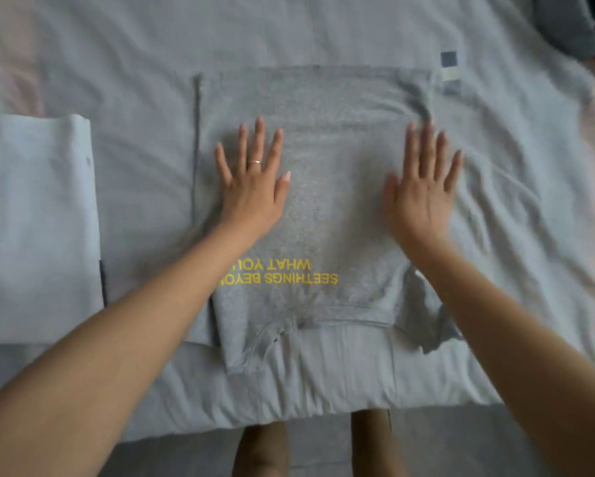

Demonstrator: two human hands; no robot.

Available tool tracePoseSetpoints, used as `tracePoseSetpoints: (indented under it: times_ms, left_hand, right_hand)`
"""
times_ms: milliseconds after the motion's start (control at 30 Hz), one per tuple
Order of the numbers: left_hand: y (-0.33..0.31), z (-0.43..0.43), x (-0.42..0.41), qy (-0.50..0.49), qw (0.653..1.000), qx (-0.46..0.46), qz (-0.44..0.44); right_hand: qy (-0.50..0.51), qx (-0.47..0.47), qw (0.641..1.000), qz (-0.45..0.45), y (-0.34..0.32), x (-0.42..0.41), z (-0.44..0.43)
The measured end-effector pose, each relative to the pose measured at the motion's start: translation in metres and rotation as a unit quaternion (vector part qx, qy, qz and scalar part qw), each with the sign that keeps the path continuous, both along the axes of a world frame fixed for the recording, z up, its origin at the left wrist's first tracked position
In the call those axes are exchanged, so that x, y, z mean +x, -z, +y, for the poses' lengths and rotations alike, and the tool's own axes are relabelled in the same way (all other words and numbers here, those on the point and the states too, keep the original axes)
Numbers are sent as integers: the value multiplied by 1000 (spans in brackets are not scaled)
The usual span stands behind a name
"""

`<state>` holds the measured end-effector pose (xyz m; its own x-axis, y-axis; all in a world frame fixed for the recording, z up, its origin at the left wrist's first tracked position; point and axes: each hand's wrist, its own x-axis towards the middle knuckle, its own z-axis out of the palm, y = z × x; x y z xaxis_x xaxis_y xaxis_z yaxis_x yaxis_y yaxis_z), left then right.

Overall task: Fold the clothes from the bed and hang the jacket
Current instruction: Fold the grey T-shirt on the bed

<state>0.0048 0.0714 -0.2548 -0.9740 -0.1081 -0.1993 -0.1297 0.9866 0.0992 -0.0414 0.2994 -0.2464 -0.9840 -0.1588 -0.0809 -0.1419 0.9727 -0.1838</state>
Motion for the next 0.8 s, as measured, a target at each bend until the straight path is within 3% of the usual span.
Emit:
tracePoseSetpoints:
  times_ms: [100, 167, 333, 400, 467, 533, 600, 634, 700, 800]
  left_hand:
    - [14, 36, 75, 131, 991, -5, -11]
    - [24, 40, 132, 132, 990, -35, -20]
    - [14, 43, 207, 74, 997, -30, -17]
    - [8, 48, 205, 36, 999, -13, -29]
    - [2, 60, 196, -27, 999, 37, -24]
    - [-6, 79, 184, -52, 993, 108, 12]
    - [-10, 104, 171, 1, 982, 184, 44]
    - [-10, 118, 165, 38, 974, 217, 53]
    - [-13, 154, 156, 90, 957, 271, 52]
    - [-18, 212, 149, 78, 952, 295, -14]
  right_hand:
    - [-267, -23, 963, -18, 8, 78, -4]
    - [-289, 7, 955, -65, 19, 114, 30]
    - [-89, 57, 981, -161, 2, 152, 146]
    - [-24, 7, 979, -202, -10, 151, 164]
    - [60, -102, 975, -187, -20, 147, 165]
    - [203, -232, 930, -202, -30, 137, 158]
    - [337, -331, 841, -263, -32, 125, 146]
    - [364, -346, 817, -282, -31, 120, 141]
    - [364, -352, 802, -317, -31, 111, 135]
    - [346, -393, 772, -362, -32, 100, 126]
